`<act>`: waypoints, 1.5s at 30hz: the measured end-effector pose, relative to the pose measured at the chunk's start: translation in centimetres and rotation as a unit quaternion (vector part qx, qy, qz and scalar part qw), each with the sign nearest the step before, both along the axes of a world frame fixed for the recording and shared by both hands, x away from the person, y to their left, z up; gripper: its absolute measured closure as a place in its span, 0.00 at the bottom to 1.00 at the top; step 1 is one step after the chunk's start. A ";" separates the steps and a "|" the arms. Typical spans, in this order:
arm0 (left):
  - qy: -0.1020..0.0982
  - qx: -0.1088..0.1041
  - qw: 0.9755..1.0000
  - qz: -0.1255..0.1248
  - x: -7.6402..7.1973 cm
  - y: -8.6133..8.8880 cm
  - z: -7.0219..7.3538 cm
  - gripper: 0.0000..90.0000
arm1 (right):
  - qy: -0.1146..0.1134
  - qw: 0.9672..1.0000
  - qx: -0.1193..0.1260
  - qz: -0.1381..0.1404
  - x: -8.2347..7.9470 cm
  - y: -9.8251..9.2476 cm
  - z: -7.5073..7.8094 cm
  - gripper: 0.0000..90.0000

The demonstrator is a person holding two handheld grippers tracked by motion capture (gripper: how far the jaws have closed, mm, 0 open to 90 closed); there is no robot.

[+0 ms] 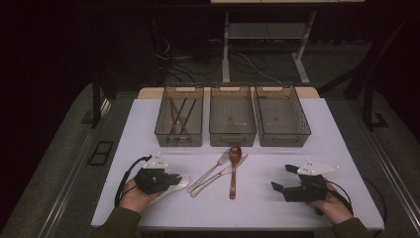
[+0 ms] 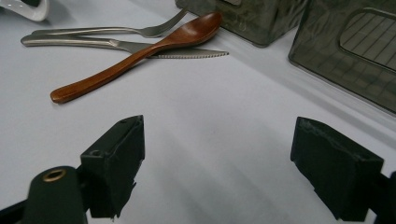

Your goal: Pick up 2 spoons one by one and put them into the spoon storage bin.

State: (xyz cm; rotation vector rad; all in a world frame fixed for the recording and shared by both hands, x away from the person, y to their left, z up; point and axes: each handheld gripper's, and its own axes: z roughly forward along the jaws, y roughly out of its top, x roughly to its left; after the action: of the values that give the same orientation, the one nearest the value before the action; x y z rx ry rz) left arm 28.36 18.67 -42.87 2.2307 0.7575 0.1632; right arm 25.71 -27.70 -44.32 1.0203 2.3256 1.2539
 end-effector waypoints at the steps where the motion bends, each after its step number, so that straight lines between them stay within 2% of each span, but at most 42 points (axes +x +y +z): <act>1: 0.001 -0.001 1.000 0.002 0.0 0.0 0.1 0.92 | 0.000 1.000 -0.002 -0.001 0.0 0.0 0.0 0.20; 4: -0.002 -0.004 1.000 0.002 0.0 0.1 0.3 0.92 | -0.001 1.000 -0.001 -0.004 0.0 -0.2 0.0 0.20; 10: -0.012 -0.027 1.000 0.010 0.0 0.0 0.9 0.92 | -0.001 1.000 -0.001 -0.007 0.1 -0.3 0.1 0.20; 22: -0.023 -0.046 0.999 0.011 0.9 -1.0 1.8 0.92 | -0.005 1.000 -0.006 -0.008 0.2 -0.3 0.0 0.20; 33: -0.051 -0.069 0.996 0.002 2.6 -3.6 3.4 0.92 | -0.004 1.000 -0.007 -0.012 0.2 -0.4 0.1 0.20; 36: -0.061 -0.066 0.996 0.000 3.3 -4.4 3.9 0.92 | -0.007 1.000 -0.003 -0.012 0.1 -0.4 0.2 0.20; 45: -0.071 -0.078 0.994 -0.005 5.4 -6.8 5.0 0.92 | -0.007 1.000 -0.002 -0.008 0.1 -0.5 0.2 0.20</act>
State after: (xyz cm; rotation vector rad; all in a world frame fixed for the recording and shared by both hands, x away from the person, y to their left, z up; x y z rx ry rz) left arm 33.76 11.85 -37.86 2.0505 0.6592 0.2471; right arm 25.77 -28.17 -44.16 1.0243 2.3044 1.2443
